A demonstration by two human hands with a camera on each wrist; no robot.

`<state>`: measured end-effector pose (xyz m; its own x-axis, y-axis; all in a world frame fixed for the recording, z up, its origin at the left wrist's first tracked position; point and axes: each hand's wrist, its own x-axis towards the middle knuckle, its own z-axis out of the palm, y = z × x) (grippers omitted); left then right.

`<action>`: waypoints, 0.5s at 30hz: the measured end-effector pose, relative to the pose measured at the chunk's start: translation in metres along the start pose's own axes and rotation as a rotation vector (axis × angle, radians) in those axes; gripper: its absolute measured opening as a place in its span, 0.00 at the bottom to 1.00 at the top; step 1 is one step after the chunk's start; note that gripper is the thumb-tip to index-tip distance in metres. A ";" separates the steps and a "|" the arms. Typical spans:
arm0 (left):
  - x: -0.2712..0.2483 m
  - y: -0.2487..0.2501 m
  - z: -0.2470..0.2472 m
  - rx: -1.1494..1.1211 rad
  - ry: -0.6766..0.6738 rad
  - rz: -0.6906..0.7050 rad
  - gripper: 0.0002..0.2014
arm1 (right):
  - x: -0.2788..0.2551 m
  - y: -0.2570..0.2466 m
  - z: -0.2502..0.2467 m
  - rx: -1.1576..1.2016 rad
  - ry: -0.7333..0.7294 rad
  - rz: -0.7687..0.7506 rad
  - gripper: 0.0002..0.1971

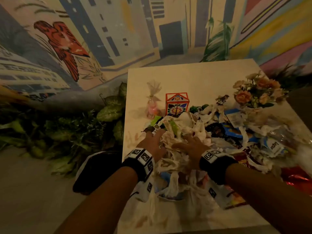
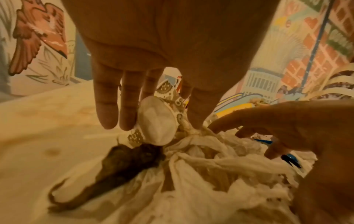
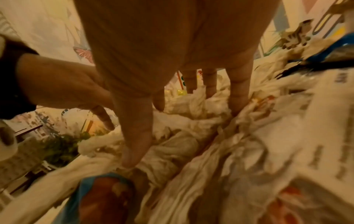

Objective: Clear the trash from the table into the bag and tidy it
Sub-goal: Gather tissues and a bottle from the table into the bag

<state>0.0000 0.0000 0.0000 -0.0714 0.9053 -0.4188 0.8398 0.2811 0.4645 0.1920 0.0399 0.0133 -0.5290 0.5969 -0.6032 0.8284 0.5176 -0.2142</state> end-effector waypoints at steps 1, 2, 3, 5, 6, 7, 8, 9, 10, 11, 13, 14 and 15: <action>0.000 0.003 0.001 -0.015 -0.009 -0.010 0.32 | 0.001 -0.002 0.000 0.010 -0.020 -0.009 0.45; 0.001 0.006 0.001 -0.030 -0.014 -0.041 0.31 | 0.003 -0.004 0.000 0.005 -0.017 -0.007 0.44; 0.001 0.008 0.002 -0.037 -0.024 -0.055 0.30 | 0.006 -0.006 0.000 -0.011 -0.012 -0.012 0.42; 0.002 0.009 0.005 -0.060 -0.041 -0.065 0.27 | 0.013 -0.007 0.002 -0.011 0.012 -0.017 0.36; 0.001 0.010 0.006 -0.054 -0.048 -0.070 0.25 | 0.016 -0.006 0.004 -0.017 0.009 -0.014 0.34; 0.002 0.011 0.008 -0.036 -0.043 -0.069 0.22 | 0.019 -0.005 0.005 -0.022 0.015 -0.008 0.32; 0.003 0.012 0.009 -0.005 -0.029 -0.063 0.20 | 0.020 -0.003 0.005 -0.025 0.021 0.003 0.30; 0.004 0.013 0.011 0.011 -0.023 -0.065 0.19 | 0.020 -0.002 0.004 -0.001 0.041 0.005 0.27; 0.005 0.014 0.012 0.030 -0.016 -0.066 0.18 | 0.020 -0.002 0.000 0.035 0.054 0.016 0.24; 0.005 0.015 0.013 0.041 -0.006 -0.066 0.18 | 0.020 0.001 -0.004 0.075 0.074 0.024 0.22; 0.006 0.014 0.014 0.061 0.016 -0.056 0.17 | 0.017 0.007 -0.014 0.149 0.118 0.033 0.17; 0.006 0.014 0.014 0.062 0.028 -0.046 0.16 | 0.015 0.011 -0.020 0.183 0.155 0.038 0.15; 0.005 0.013 0.014 0.056 0.046 -0.035 0.15 | 0.012 0.015 -0.025 0.210 0.193 0.046 0.12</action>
<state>0.0179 0.0039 -0.0077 -0.1248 0.9092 -0.3972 0.8650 0.2958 0.4053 0.1932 0.0704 0.0220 -0.4985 0.7329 -0.4631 0.8618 0.3610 -0.3563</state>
